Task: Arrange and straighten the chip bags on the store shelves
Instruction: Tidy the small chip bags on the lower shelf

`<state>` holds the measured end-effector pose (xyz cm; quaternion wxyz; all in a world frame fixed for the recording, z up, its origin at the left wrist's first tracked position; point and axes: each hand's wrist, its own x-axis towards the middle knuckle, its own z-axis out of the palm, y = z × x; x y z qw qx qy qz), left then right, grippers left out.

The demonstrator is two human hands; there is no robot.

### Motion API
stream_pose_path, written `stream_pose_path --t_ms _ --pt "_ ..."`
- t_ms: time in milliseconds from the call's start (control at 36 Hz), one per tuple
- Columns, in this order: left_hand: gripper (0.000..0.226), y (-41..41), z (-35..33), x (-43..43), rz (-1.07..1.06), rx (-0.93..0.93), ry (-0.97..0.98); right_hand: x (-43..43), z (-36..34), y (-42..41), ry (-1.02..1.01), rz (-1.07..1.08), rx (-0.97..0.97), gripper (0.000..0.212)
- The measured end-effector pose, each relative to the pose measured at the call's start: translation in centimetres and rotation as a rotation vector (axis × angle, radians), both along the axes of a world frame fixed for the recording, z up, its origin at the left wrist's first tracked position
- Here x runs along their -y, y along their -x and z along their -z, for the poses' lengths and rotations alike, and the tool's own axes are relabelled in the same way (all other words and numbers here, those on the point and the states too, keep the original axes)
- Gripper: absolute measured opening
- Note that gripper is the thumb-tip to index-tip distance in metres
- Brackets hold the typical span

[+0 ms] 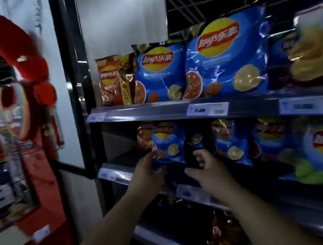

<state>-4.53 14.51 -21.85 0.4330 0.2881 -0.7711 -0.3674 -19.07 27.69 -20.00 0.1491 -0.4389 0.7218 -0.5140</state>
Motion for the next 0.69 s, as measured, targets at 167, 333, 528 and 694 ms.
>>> stream_pose_path --t_ms 167,333,528,694 --pt "0.028 3.8 -1.6 8.1 0.071 -0.037 -0.093 8.1 -2.1 3.0 -0.019 0.075 -0.007 0.091" --pt "0.034 6.5 -2.6 12.0 0.234 -0.066 -0.275 14.1 -3.4 4.5 -0.125 0.084 0.080 0.066" --pt "0.034 8.0 -2.3 15.2 0.433 0.165 -0.136 16.2 -2.3 5.8 -0.177 0.271 0.111 0.113" --pt "0.064 7.5 -2.7 15.2 0.591 0.264 -0.020 14.4 -3.4 7.2 -0.331 0.505 -0.110 0.067"
